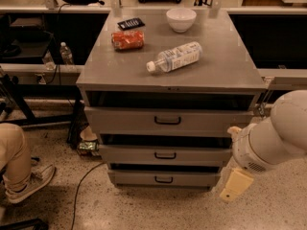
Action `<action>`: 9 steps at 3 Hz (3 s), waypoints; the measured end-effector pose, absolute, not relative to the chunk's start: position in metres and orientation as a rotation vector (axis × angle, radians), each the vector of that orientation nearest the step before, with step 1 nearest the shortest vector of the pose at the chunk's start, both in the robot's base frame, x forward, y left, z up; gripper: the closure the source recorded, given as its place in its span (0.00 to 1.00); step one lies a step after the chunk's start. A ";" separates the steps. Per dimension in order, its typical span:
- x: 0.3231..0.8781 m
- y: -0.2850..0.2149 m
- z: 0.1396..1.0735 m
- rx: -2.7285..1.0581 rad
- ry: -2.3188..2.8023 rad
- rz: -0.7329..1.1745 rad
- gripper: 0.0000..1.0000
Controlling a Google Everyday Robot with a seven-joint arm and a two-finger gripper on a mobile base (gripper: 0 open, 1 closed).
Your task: Open bottom drawer
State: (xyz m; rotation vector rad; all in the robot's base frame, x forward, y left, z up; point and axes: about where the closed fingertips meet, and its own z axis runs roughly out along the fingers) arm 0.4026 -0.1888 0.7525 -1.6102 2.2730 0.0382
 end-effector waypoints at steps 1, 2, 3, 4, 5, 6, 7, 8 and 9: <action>0.400 -0.184 0.727 -1.647 2.254 0.069 0.00; 0.393 -0.177 0.664 -1.693 2.228 0.112 0.00; 0.398 -0.173 0.615 -1.690 2.207 0.111 0.00; 0.411 -0.174 0.563 -1.654 2.194 0.220 0.00; 0.411 -0.174 0.565 -1.655 2.193 0.215 0.00; 0.415 -0.178 0.546 -1.678 2.178 0.231 0.00; 0.437 -0.192 0.484 -1.757 2.124 0.265 0.00; 0.450 -0.200 0.430 -1.786 2.114 0.296 0.00; 0.458 -0.200 0.379 -1.800 2.112 0.315 0.00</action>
Offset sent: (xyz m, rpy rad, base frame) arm -0.0143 0.0131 -0.1380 0.0462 0.0454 0.0955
